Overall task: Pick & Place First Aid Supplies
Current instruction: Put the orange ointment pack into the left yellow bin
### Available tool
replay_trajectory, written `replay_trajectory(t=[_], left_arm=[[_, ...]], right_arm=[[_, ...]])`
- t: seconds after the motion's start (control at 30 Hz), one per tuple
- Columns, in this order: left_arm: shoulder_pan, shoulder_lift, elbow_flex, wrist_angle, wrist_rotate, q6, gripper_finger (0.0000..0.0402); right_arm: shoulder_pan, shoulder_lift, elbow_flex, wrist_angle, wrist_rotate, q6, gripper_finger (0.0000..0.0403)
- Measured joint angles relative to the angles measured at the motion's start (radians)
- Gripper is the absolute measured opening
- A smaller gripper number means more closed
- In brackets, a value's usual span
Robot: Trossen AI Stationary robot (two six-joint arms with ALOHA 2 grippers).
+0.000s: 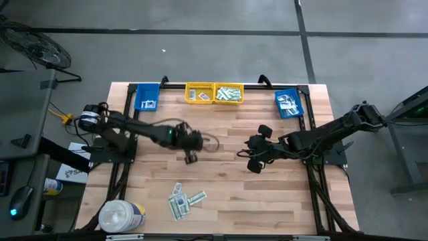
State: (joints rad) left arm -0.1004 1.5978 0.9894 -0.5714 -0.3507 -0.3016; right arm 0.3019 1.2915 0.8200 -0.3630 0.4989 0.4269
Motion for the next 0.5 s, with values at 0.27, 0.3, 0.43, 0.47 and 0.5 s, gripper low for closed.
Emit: replay_trajectory(t=[0.27, 0.3, 0.43, 0.47, 0.5], left_arm=[[0.217, 0.0, 0.0, 0.144, 0.004, 0.165, 0.0], [0.244, 0.0, 0.0, 0.164, 0.005, 0.177, 0.0], [0.345, 0.0, 0.0, 0.258, 0.04, 0.23, 0.0], [0.369, 0.0, 0.0, 0.282, 0.057, 0.247, 0.0], [0.392, 0.0, 0.0, 0.301, 0.063, 0.257, 0.0]], right_arm=[[0.0, 0.0, 0.0, 0.0, 0.001, -0.013, 0.0142], [0.0, 0.0, 0.0, 0.0, 0.001, -0.015, 0.0142], [0.0, 0.0, 0.0, -0.001, 0.002, -0.016, 0.0142], [0.0, 0.0, 0.0, -0.001, 0.002, -0.016, 0.0142], [0.0, 0.0, 0.0, -0.001, 0.003, -0.016, 0.0142]])
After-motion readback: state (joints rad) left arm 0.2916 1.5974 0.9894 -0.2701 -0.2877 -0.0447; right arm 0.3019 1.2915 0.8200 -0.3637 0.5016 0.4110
